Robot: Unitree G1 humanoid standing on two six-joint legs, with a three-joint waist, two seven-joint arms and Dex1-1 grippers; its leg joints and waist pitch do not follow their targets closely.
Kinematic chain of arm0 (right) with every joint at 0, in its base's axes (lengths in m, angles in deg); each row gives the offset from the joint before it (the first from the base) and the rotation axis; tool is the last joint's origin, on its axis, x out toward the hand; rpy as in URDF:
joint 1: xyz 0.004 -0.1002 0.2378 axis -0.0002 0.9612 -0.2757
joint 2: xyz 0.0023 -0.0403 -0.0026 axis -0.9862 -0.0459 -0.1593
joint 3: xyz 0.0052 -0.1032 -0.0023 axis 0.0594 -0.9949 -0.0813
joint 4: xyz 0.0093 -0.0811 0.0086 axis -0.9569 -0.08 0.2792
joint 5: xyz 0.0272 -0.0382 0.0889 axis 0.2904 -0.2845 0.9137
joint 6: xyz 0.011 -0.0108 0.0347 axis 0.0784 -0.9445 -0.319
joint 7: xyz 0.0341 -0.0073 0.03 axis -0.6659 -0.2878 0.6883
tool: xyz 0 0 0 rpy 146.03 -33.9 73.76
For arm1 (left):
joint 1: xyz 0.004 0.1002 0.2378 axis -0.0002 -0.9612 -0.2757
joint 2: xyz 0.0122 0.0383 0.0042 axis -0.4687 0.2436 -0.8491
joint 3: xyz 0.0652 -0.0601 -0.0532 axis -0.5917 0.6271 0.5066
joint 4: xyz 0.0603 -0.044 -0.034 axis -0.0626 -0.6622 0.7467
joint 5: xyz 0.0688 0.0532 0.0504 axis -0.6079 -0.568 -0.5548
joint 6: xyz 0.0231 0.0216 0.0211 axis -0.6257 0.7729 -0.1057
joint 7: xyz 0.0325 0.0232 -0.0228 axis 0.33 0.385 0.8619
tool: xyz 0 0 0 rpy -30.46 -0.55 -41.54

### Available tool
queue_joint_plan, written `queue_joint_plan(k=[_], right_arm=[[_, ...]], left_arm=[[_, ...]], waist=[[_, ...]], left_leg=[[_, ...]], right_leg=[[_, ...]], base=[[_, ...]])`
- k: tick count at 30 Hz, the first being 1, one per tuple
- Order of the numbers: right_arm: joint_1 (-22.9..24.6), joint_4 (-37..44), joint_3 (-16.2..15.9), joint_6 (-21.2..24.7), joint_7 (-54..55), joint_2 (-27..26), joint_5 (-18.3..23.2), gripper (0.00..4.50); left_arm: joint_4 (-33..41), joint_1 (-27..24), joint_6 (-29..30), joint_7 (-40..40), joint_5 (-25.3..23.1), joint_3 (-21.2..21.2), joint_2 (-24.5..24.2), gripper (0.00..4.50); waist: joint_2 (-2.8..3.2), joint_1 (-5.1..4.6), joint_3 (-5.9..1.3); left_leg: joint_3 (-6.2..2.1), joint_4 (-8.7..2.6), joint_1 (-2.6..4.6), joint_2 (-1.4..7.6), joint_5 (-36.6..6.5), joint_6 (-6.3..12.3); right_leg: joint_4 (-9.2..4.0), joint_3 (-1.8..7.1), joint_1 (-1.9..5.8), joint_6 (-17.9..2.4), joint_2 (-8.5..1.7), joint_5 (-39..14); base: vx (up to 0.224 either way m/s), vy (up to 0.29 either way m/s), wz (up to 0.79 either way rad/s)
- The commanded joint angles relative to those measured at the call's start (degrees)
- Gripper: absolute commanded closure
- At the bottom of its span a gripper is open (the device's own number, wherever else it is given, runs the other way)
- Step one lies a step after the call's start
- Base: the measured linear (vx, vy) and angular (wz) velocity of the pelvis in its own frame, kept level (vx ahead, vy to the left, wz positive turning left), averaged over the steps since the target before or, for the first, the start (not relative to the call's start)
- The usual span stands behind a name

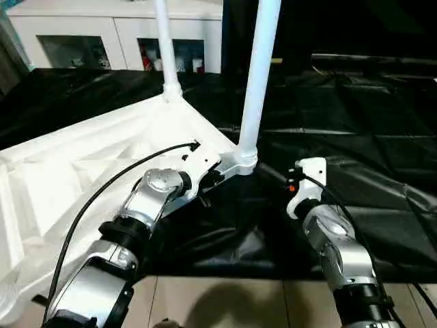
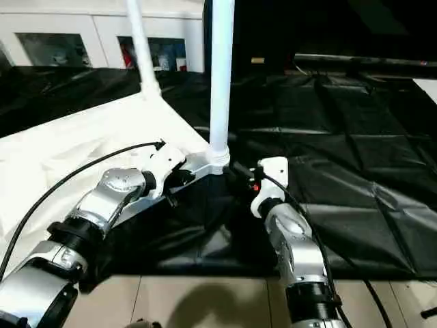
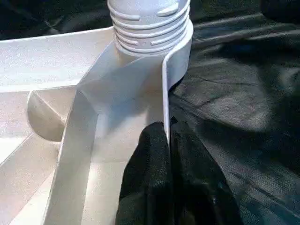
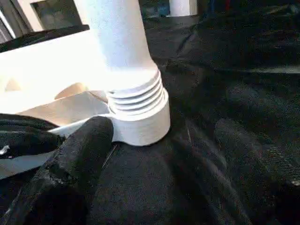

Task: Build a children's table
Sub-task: Insert table leg to table base

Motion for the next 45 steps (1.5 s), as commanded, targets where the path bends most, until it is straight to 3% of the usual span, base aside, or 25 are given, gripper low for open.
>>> queue_joint_plan(k=[1,5,11,13,16,17,18,19,20,21,22,23,25,26,27,28,29,31,32,33,34,35,37,40,45], right_arm=[[0.2,0.8,-0.2,0.5,0.3,0.1,-0.8,0.55],[0.1,0.8,-0.6,0.5,0.6,0.0,-0.8,0.55],[0.3,0.9,-1.4,0.6,0.6,0.1,-1.0,0.55],[0.3,1.0,-1.5,0.6,0.6,0.1,-1.1,0.55],[0.3,1.0,-1.7,0.7,0.7,0.2,-1.1,0.55],[0.3,1.0,-1.7,0.7,0.7,0.2,-1.1,0.55],[0.2,1.0,-1.8,0.7,0.8,0.3,-1.1,0.55],[0.2,0.9,-1.9,0.7,0.9,0.3,-1.2,0.55],[0.2,0.9,-1.9,0.7,0.9,0.3,-1.2,0.55],[0.2,0.8,-1.9,0.7,1.0,0.4,-1.3,0.55],[0.2,0.8,-1.9,0.7,1.0,0.4,-1.3,0.55],[0.2,0.7,-1.9,0.6,1.1,0.4,-1.4,0.55],[0.2,0.7,-1.9,0.6,1.2,0.3,-1.4,0.55],[0.3,0.8,-2.0,0.6,1.2,0.3,-1.4,0.55],[0.4,1.0,-2.1,0.7,1.2,0.3,-1.4,0.55],[0.4,1.0,-2.2,0.7,1.2,0.3,-1.4,0.55],[0.4,1.1,-2.2,0.8,1.2,0.3,-1.3,0.55],[0.5,1.5,-2.1,1.1,0.7,0.4,-0.8,0.55],[0.7,2.0,-2.0,1.4,0.1,0.5,-0.6,0.55],[0.8,2.2,-2.1,1.5,-0.1,0.8,-0.4,0.55],[0.8,2.3,-2.2,1.6,-0.1,0.8,-0.4,0.55],[1.0,2.6,-2.4,1.9,-0.6,1.6,-0.2,0.55],[1.3,2.9,-2.3,2.2,-1.3,2.3,-0.1,0.55],[1.6,3.4,-1.8,2.5,-2.1,3.0,0.0,0.55],[3.5,7.2,-2.7,5.4,-4.3,3.9,1.8,0.55]], left_arm=[[3.0,0.6,-0.8,0.4,1.2,1.4,0.2,4.5],[3.6,0.2,-0.4,0.2,1.1,1.4,-0.1,4.5],[4.1,-0.2,0.0,0.0,1.0,1.5,-0.3,4.5],[4.4,-0.5,0.1,0.0,0.9,1.6,-0.3,4.5],[4.5,-0.6,0.2,-0.1,0.9,1.5,-0.4,4.5],[4.6,-0.7,0.3,-0.2,0.9,1.4,-0.4,4.5],[4.7,-0.7,0.4,-0.3,0.9,1.3,-0.5,4.5],[4.9,-0.9,0.6,-0.4,0.9,1.3,-0.5,4.5],[5.0,-0.9,0.6,-0.4,0.9,1.3,-0.5,4.5],[5.1,-0.9,0.7,-0.7,0.9,1.2,-0.6,4.5],[5.2,-1.0,0.7,-0.8,0.9,1.1,-0.7,4.5],[5.4,-1.1,0.6,-1.4,0.7,0.7,-0.9,4.5],[5.5,-1.2,0.4,-1.6,0.6,0.6,-0.9,4.5],[5.8,-1.5,0.1,-2.3,0.7,0.4,-1.1,4.5],[6.4,-2.0,-0.1,-3.5,0.7,0.0,-1.3,4.5],[6.7,-2.2,0.0,-3.9,0.7,-0.1,-1.5,4.5],[7.1,-2.5,-0.1,-4.8,0.8,-0.3,-1.7,4.5],[8.2,-3.3,-0.3,-7.3,1.1,-1.1,-2.5,4.5],[9.5,-4.0,-0.4,-9.9,1.3,-2.2,-3.6,4.5],[10.0,-4.4,-0.6,-11.1,1.2,-2.6,-4.1,4.5],[10.2,-4.5,-0.7,-11.4,1.2,-2.7,-4.2,4.5],[10.9,-5.0,-1.6,-14.0,0.7,-3.9,-5.5,4.5],[11.4,-5.3,-2.2,-16.5,0.5,-4.6,-6.6,4.5],[11.8,-5.5,-2.5,-19.0,0.9,-5.1,-7.6,4.5],[12.1,-6.0,-4.6,-20.1,0.5,-5.9,-9.1,4.5]], waist=[[0.08,0.16,-6.2],[0.0,0.79,-6.88],[0.38,1.14,-8.04],[0.31,0.41,-8.34],[-0.64,-1.67,-7.67],[-2.67,0.6,-7.01],[-2.48,2.31,-7.09],[-1.64,4.5,-7.24],[-0.18,4.96,-7.65],[1.69,3.51,-8.09],[2.58,-3.64,-8.69],[1.43,-2.16,-8.57],[-0.88,-2.49,-7.6],[-1.8,-1.76,-7.06],[-4.92,-0.46,-7.14],[-4.76,2.71,-7.13],[-4.4,2.91,-7.04],[-2.7,3.04,-7.84],[-0.25,2.99,-8.14],[0.9,2.69,-8.52],[1.26,1.54,-8.45],[0.6,0.89,-8.14],[-0.51,2.28,-6.87],[-0.21,2.41,-5.76],[0.01,1.52,-5.52]], left_leg=[[0.81,-3.05,1.3,-0.41,-19.4,6.22],[0.91,-2.22,0.03,-1.56,-11.6,9.62],[-0.25,-0.98,1.6,-2.18,-1.3,14.0],[-1.99,-0.07,4.13,-1.51,5.2,19.24],[-6.23,1.8,9.16,1.77,11.7,28.37],[-1.48,5.01,1.13,-5.6,5.9,24.66],[-0.08,7.11,-3.68,-8.37,-0.4,21.74],[-1.97,9.76,-7.64,-5.81,-6.2,14.25],[-3.31,6.68,-6.85,-2.28,-4.6,7.92],[-3.92,3.61,-3.01,-0.59,1.8,9.12],[-14.67,3.16,11.17,6.82,25.5,31.41],[-15.56,2.94,11.53,7.71,31.2,38.59],[-10.7,2.5,8.38,3.99,18.6,30.01],[-6.8,3.98,7.07,-0.58,11.6,24.64],[-2.52,7.02,0.71,-8.99,0.2,19.6],[-3.53,12.91,-2.86,-9.13,-9.2,12.99],[-5.35,13.34,-5.02,-6.66,-3.1,7.33],[-6.89,9.7,-7.09,-3.82,6.3,4.3],[-6.44,5.57,-5.73,-1.93,16.3,5.83],[-6.1,5.96,-4.51,-0.86,23.2,7.4],[-7.92,7.36,-1.2,2.49,34.2,9.56],[-8.31,7.07,-0.29,2.93,35.2,10.53],[-4.72,5.74,-4.05,-0.55,13.6,7.96],[-3.76,2.64,-2.87,0.86,-10.1,2.26],[-3.12,0.34,-2.27,1.24,-16.3,0.41]], right_leg=[[-3.07,1.49,4.29,-17.0,-1.09,-14.9],[-2.39,1.64,6.29,-16.1,-0.52,-8.2],[-0.19,1.18,7.15,-12.2,1.29,4.8],[2.1,0.52,5.19,-8.5,2.33,10.2],[5.03,1.02,-1.55,-5.2,-0.26,2.3],[2.26,4.57,7.22,-4.8,1.1,9.4],[1.14,7.95,11.66,-6.8,0.19,13.7],[-0.05,11.65,13.92,-8.2,-4.21,24.6],[2.75,9.34,13.8,-4.3,-0.47,36.7],[6.82,4.4,10.4,0.7,3.69,35.7],[13.56,-0.52,-6.5,7.2,2.52,-2.0],[14.36,0.69,-9.7,6.4,-0.54,-13.0],[11.31,3.88,-10.06,2.9,-2.67,-1.0],[6.44,4.35,-8.75,-0.7,-2.5,6.5],[2.83,8.64,0.21,-2.2,-2.16,8.6],[-0.05,14.4,3.27,-12.9,-7.2,14.0],[2.91,13.97,4.38,-18.8,-7.3,36.6],[7.22,11.72,5.1,-15.8,-6.17,71.9],[8.19,8.04,1.93,-11.6,-2.92,72.3],[9.22,6.3,0.49,-10.6,-1.13,64.8],[9.74,4.69,-3.81,-10.5,0.12,41.5],[7.32,5.34,-4.8,-11.1,-2.02,24.7],[4.49,6.32,-1.55,-12.7,-3.41,16.2],[1.67,6.19,-1.15,-13.2,-3.27,-6.8],[-0.14,5.88,-1.23,-11.0,-3.28,-16.4]], base=[[0.104,-0.001,0.04],[0.11,0.005,0.04],[0.129,-0.003,0.07],[0.157,-0.025,0.11],[0.156,-0.056,0.13],[0.151,-0.011,0.15],[0.151,-0.011,0.15],[0.151,0.087,0.52],[0.086,0.138,0.43],[0.086,0.138,0.43],[0.07,-0.061,-0.32],[0.102,-0.214,-0.55],[0.067,-0.164,-0.33],[-0.065,-0.056,0.33],[-0.065,-0.056,0.33],[0.016,-0.027,0.59],[0.101,-0.029,0.45],[0.037,-0.023,0.31],[-0.117,0.021,0.1],[-0.117,0.021,0.1],[-0.065,0.006,0.03],[0.0,0.0,0.0],[-0.044,-0.009,0.01],[-0.1,-0.024,0.07],[-0.08,0.001,-0.01]])
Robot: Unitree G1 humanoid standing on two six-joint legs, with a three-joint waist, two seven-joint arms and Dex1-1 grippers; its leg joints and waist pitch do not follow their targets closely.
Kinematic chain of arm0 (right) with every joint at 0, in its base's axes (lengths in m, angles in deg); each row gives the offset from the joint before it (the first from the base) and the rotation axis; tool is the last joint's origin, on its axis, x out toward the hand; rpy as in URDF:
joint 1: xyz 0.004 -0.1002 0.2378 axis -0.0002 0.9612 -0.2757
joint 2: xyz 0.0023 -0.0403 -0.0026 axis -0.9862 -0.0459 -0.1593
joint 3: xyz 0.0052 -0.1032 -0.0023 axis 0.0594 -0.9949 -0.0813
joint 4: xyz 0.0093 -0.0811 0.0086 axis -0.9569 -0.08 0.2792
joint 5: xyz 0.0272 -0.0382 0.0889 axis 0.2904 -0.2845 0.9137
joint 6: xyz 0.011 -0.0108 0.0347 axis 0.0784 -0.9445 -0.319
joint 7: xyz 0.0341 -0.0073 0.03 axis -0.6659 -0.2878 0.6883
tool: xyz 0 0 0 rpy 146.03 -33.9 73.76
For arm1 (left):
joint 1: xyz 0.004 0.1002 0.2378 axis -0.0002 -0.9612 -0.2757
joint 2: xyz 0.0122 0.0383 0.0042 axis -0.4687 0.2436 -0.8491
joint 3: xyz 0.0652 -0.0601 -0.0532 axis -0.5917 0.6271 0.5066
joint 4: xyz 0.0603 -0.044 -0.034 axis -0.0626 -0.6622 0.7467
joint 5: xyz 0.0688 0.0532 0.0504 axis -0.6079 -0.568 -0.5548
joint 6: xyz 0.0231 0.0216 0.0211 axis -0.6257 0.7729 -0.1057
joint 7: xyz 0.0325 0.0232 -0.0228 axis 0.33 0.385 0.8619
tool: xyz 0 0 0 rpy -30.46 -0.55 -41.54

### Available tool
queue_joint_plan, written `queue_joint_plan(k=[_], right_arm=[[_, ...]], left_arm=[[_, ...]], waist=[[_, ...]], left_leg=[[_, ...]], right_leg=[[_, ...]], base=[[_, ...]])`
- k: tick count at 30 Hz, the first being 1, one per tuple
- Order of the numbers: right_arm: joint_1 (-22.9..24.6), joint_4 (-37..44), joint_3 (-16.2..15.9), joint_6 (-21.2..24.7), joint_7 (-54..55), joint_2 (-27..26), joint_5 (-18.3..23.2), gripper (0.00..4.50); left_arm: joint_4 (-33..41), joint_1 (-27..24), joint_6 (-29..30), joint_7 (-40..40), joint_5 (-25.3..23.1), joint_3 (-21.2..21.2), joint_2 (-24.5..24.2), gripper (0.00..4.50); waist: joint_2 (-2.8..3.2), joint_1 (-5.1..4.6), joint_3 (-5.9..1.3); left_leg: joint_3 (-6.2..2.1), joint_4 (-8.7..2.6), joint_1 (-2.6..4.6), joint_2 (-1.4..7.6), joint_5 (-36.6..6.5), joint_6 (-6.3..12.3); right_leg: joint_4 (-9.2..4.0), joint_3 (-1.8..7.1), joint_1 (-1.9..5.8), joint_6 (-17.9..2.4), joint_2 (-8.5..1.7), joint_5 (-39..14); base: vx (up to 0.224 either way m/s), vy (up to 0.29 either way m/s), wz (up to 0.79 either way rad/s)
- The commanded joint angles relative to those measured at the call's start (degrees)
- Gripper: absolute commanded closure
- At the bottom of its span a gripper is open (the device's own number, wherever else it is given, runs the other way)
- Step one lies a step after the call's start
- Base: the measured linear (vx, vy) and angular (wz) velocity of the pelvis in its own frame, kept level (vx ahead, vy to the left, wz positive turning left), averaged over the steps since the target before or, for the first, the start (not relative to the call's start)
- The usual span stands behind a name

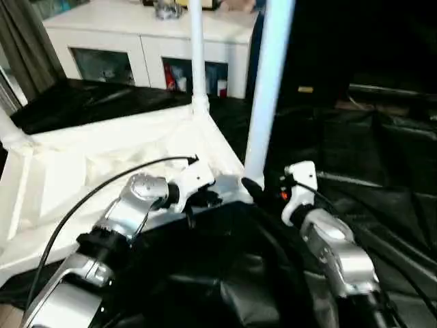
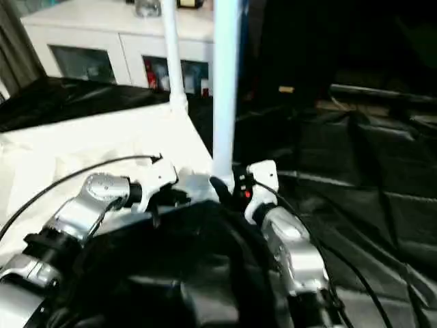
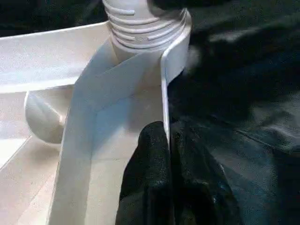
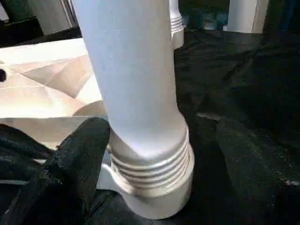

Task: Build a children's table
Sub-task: Insert table leg to table base

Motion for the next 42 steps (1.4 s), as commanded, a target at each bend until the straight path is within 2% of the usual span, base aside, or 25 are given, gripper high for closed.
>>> queue_joint_plan(k=[1,3,6,8,11,13,17,19,20,21,23,25,30,38,42], right_arm=[[0.3,2.2,1.7,2.3,0.3,1.2,1.1,0.55],[1.6,4.8,1.3,3.4,-1.2,1.4,2.5,0.55],[2.4,6.5,1.2,3.2,-0.3,1.6,1.7,0.55],[3.6,8.2,0.3,3.5,0.0,2.7,0.0,0.55],[5.9,10.2,-0.7,4.3,-0.2,4.0,-0.9,0.55],[7.0,10.9,-1.4,4.3,-0.4,4.7,-1.6,0.55],[8.3,10.2,-1.8,2.1,0.8,4.8,-3.4,0.55],[8.2,10.1,-2.5,2.7,1.6,4.9,-4.5,0.55],[8.1,10.2,-2.9,3.1,2.1,5.0,-5.0,0.55],[8.1,10.3,-3.3,3.5,2.3,5.2,-5.4,0.55],[8.3,10.9,-4.1,4.5,0.6,5.6,-4.5,0.55],[8.3,11.8,-4.9,6.8,-1.9,6.3,-3.0,0.55],[8.3,11.8,-4.9,6.8,-1.9,6.3,-3.0,0.55],[8.3,11.8,-4.9,6.8,-1.9,6.3,-3.0,0.55],[8.3,11.8,-4.9,6.8,-1.9,6.3,-3.0,0.55]], left_arm=[[2.0,0.4,-2.8,-1.6,-0.4,-0.8,-1.3,4.5],[1.9,0.0,-3.6,-1.9,-0.4,-0.6,-1.5,4.5],[2.1,-0.4,-3.5,-2.4,-0.1,-0.4,-1.8,4.5],[1.9,-0.7,-4.7,-2.3,-0.4,-0.4,-2.3,4.5],[1.8,-1.0,-5.6,-2.3,-0.7,-0.5,-2.7,4.5],[1.8,-1.0,-5.8,-2.3,-0.7,-0.7,-2.8,4.5],[1.4,-1.0,-6.2,-2.1,-1.0,-0.8,-2.6,4.5],[1.1,-1.0,-6.4,-2.0,-1.0,-1.0,-2.3,4.5],[1.1,-1.0,-6.5,-1.9,-1.1,-1.0,-2.2,4.5],[1.0,-0.9,-6.6,-1.8,-1.1,-1.1,-2.1,4.5],[0.7,-0.9,-6.7,-1.6,-1.1,-1.2,-1.8,4.5],[0.6,-0.8,-6.6,-1.5,-1.0,-1.2,-1.4,4.5],[0.6,-0.8,-6.6,-1.5,-1.0,-1.2,-1.4,4.5],[0.6,-0.8,-6.6,-1.5,-1.0,-1.2,-1.4,4.5],[0.6,-0.8,-6.6,-1.5,-1.0,-1.2,-1.4,4.5]], waist=[[0.03,-0.39,-2.97],[-0.08,-0.35,-3.13],[-0.09,-0.38,-3.11],[-0.23,-0.38,-3.17],[-0.32,-0.34,-3.28],[-0.44,-0.37,-3.31],[-0.48,-0.67,-3.21],[-0.45,-0.81,-3.07],[0.3,-0.8,-3.0],[0.0,-0.97,-2.94],[0.11,-0.99,-2.97],[-0.07,-1.03,-2.97],[-0.02,-1.07,-3.04],[-0.04,-1.11,-2.82],[-0.04,-1.16,-2.8]], left_leg=[[-1.66,-5.57,1.31,4.19,-13.8,-1.42],[-1.44,-5.56,1.22,4.14,-12.7,-1.02],[-1.4,-5.6,0.93,4.1,-12.0,-0.88],[-1.41,-5.6,0.7,4.12,-10.7,-0.82],[-1.28,-5.47,0.82,4.11,-9.9,-0.54],[-1.22,-5.38,0.52,4.04,-8.7,-0.11],[-1.22,-5.43,0.51,3.95,-9.5,0.01],[-1.2,-5.49,0.57,3.97,-10.0,-0.03],[-1.28,-5.48,0.72,4.02,-11.2,-0.33],[-1.22,-5.59,0.75,4.03,-11.9,-0.49],[-1.23,-5.63,0.84,4.03,-12.6,-0.66],[-1.16,-5.66,0.79,4.07,-12.5,-0.43],[-0.99,-5.7,0.71,4.23,-12.0,-0.19],[-1.1,-5.96,0.71,4.34,-13.5,-0.6],[-1.08,-6.0,0.74,4.35,-13.7,-0.72]], right_leg=[[-5.85,3.05,2.19,-9.6,-6.68,-15.2],[-6.01,3.06,2.1,-9.5,-6.7,-14.9],[-6.15,3.06,2.0,-8.8,-6.76,-16.3],[-6.0,3.02,2.01,-8.6,-6.66,-14.8],[-5.78,2.98,1.86,-8.6,-6.44,-12.6],[-5.7,2.97,2.07,-8.9,-6.56,-11.0],[-5.83,2.92,2.0,-9.1,-6.48,-12.2],[-6.03,2.95,1.83,-9.0,-6.43,-13.5],[-6.17,3.03,1.63,-8.9,-6.56,-15.1],[-6.36,3.01,1.62,-8.7,-6.44,-15.9],[-6.38,3.05,1.64,-8.5,-6.45,-16.5],[-6.36,3.04,1.72,-8.6,-6.44,-15.7],[-6.08,2.9,1.73,-9.7,-6.59,-12.7],[-6.44,3.0,1.63,-8.8,-6.82,-16.2],[-6.42,3.05,1.56,-9.0,-6.79,-15.6]], base=[[0.0,0.0,0.0],[0.0,0.0,0.0],[0.0,0.0,0.0],[0.0,0.0,0.0],[0.0,0.0,0.0],[0.0,0.0,0.0],[0.0,0.0,0.0],[0.0,0.0,0.0],[0.0,0.0,0.0],[0.0,0.0,0.0],[0.0,0.0,0.0],[0.0,0.0,0.0],[0.0,0.0,0.0],[0.0,0.0,0.0],[0.0,0.0,0.0]])
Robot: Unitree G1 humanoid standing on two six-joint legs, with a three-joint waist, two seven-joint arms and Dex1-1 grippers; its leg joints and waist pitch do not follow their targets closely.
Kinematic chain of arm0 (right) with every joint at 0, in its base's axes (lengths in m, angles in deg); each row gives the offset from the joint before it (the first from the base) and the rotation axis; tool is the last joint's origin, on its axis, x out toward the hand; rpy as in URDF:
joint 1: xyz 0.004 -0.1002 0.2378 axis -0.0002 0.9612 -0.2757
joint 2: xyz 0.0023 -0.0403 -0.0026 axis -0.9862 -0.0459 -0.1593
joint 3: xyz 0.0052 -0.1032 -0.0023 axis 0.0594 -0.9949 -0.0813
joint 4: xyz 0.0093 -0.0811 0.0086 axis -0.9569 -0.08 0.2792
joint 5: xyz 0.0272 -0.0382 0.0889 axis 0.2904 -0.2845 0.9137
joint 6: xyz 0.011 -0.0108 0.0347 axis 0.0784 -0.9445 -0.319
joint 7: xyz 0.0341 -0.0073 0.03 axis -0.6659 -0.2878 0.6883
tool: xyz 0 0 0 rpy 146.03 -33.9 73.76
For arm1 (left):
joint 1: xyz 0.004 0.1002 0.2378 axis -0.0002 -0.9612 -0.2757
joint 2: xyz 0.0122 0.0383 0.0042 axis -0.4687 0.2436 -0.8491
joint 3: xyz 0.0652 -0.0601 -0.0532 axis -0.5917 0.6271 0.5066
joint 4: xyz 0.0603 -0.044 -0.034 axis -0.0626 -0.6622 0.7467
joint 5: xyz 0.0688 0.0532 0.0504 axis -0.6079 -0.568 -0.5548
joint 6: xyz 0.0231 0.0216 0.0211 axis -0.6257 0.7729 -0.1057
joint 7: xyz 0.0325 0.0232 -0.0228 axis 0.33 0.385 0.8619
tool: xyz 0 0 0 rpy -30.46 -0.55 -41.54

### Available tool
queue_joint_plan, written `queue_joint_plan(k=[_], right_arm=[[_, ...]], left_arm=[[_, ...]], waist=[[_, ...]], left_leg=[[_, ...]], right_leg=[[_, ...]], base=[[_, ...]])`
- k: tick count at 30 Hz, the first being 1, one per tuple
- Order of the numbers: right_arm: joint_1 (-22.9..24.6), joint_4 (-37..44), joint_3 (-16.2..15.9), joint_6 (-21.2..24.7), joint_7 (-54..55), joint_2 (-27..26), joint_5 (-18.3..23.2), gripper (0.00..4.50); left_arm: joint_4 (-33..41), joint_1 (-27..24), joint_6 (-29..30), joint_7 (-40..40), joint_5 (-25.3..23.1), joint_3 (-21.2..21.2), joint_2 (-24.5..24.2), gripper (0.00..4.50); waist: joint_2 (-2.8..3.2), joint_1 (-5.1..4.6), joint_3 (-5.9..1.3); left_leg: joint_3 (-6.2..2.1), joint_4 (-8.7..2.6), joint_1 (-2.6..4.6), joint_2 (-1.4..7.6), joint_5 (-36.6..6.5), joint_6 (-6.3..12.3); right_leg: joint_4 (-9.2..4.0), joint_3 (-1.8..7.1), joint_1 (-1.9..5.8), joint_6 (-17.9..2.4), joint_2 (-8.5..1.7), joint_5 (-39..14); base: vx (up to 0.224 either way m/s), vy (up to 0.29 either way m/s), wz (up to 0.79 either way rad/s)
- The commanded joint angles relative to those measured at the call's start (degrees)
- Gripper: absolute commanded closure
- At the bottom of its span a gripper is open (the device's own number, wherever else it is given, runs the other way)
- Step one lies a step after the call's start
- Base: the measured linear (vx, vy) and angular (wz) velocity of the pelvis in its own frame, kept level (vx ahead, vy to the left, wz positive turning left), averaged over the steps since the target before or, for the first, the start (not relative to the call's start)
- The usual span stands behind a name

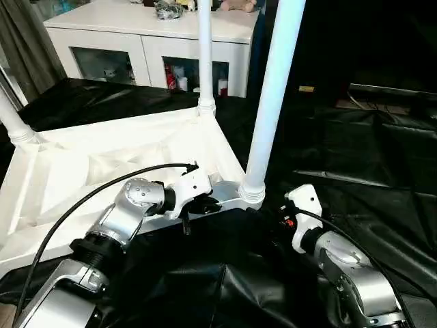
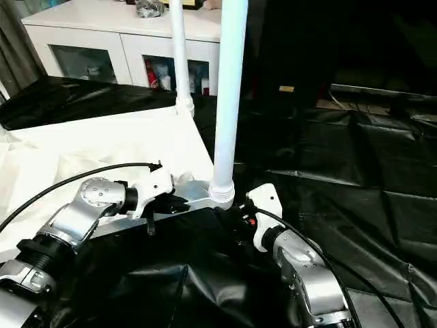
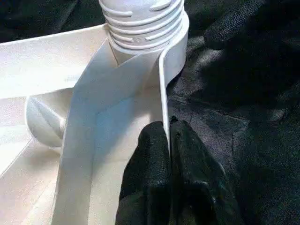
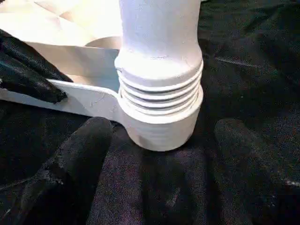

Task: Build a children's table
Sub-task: Insert table leg to table base

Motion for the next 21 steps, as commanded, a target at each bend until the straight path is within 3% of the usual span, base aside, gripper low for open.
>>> queue_joint_plan(k=[1,10,21], right_arm=[[-0.3,1.4,0.1,0.5,-0.1,0.3,0.0,0.55],[-0.3,1.4,0.1,0.5,-0.1,0.3,0.0,0.55],[-0.3,1.4,0.1,0.5,-0.1,0.3,0.0,0.55]], left_arm=[[0.7,0.5,-1.1,0.1,-0.7,-0.6,0.1,4.5],[0.7,0.5,-1.1,0.1,-0.7,-0.6,0.1,4.5],[0.7,0.5,-1.1,0.1,-0.7,-0.6,0.1,4.5]], waist=[[0.02,-0.4,-2.78],[0.03,-0.48,-2.59],[0.05,-0.57,-2.61]], left_leg=[[-2.13,-5.37,0.88,4.25,-14.2,-0.86],[-2.25,-5.61,0.92,4.34,-15.7,-1.23],[-2.2,-5.83,0.83,4.38,-15.3,-1.22]], right_leg=[[-5.94,3.13,1.52,-9.5,-6.16,-15.9],[-6.21,3.24,1.34,-8.9,-6.25,-18.3],[-6.22,3.21,1.39,-9.1,-6.2,-16.6]], base=[[0.0,0.0,0.0],[0.0,0.0,0.0],[0.0,0.0,0.0]])
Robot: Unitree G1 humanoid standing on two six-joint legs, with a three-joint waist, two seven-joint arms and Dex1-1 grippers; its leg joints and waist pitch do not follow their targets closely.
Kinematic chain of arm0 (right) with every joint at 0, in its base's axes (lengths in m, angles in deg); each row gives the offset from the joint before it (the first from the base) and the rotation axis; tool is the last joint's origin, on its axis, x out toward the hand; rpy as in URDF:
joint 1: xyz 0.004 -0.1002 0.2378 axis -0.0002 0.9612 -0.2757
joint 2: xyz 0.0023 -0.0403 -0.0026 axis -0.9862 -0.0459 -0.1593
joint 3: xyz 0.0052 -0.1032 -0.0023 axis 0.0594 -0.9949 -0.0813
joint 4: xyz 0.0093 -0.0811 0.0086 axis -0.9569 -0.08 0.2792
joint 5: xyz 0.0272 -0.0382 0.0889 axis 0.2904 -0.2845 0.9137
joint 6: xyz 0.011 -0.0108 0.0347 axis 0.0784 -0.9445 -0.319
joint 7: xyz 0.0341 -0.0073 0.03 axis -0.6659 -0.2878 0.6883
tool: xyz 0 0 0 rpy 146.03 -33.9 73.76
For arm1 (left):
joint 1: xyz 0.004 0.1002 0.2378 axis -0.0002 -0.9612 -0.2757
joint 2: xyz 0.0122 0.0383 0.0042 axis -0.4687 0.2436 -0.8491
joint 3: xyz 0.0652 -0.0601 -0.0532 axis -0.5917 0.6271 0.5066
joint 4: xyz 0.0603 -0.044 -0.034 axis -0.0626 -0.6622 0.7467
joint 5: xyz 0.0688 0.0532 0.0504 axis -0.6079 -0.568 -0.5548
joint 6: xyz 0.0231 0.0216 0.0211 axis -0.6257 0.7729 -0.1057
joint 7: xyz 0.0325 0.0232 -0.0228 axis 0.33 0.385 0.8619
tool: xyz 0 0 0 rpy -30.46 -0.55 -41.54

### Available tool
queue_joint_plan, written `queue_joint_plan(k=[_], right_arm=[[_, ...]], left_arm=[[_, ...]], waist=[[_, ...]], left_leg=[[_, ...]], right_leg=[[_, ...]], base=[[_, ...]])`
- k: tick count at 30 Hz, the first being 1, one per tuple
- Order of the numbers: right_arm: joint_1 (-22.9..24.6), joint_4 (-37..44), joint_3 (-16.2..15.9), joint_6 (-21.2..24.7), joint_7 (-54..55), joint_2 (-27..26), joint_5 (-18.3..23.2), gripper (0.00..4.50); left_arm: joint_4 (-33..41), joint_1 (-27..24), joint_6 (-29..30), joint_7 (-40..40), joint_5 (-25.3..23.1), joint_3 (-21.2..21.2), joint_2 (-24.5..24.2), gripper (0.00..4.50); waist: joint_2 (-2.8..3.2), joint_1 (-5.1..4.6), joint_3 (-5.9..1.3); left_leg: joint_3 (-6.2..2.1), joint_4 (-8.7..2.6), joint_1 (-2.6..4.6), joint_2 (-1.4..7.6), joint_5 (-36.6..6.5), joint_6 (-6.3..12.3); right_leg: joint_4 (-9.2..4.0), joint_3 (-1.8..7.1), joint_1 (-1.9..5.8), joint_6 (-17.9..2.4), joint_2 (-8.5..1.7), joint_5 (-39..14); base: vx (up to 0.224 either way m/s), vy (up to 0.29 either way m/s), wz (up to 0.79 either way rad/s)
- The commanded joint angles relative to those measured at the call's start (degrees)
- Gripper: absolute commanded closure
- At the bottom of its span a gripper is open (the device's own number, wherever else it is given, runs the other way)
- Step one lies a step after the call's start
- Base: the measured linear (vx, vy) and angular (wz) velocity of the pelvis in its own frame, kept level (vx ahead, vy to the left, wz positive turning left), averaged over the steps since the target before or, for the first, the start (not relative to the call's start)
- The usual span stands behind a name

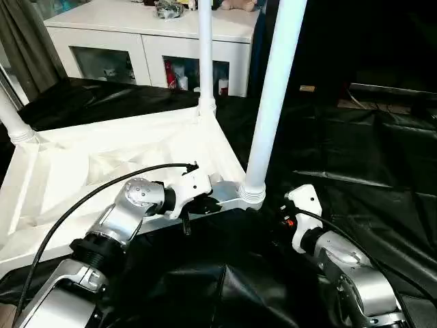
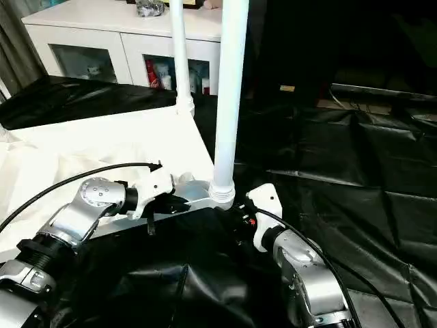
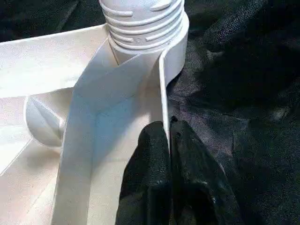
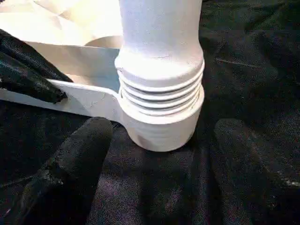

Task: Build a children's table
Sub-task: Insert table leg to table base

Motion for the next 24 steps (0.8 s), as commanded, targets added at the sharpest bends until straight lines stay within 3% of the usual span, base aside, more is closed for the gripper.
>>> queue_joint_plan(k=[1,17,24], right_arm=[[-0.3,1.4,0.1,0.5,-0.1,0.3,0.0,0.55],[-0.3,1.4,0.1,0.5,-0.1,0.3,0.0,0.55],[-0.3,1.4,0.1,0.5,-0.1,0.3,0.0,0.55]], left_arm=[[0.7,0.5,-1.1,0.2,-0.8,-0.6,0.1,4.5],[0.7,0.5,-1.1,0.2,-0.8,-0.6,0.1,4.5],[0.7,0.5,-1.1,0.2,-0.8,-0.6,0.1,4.5]], waist=[[0.03,-0.5,-2.59],[-0.07,-0.37,-2.76],[-0.05,-0.4,-2.59]], left_leg=[[-2.22,-5.58,0.89,4.4,-15.3,-1.2],[-1.92,-5.66,0.8,4.44,-11.6,-0.23],[-1.93,-5.78,0.9,4.48,-13.1,-0.51]], right_leg=[[-5.93,3.22,1.4,-9.3,-6.24,-16.5],[-5.92,3.1,1.74,-9.6,-6.22,-13.0],[-6.25,3.15,1.61,-9.2,-6.36,-15.7]], base=[[0.0,0.0,0.0],[0.0,0.0,0.0],[0.0,0.0,0.0]])
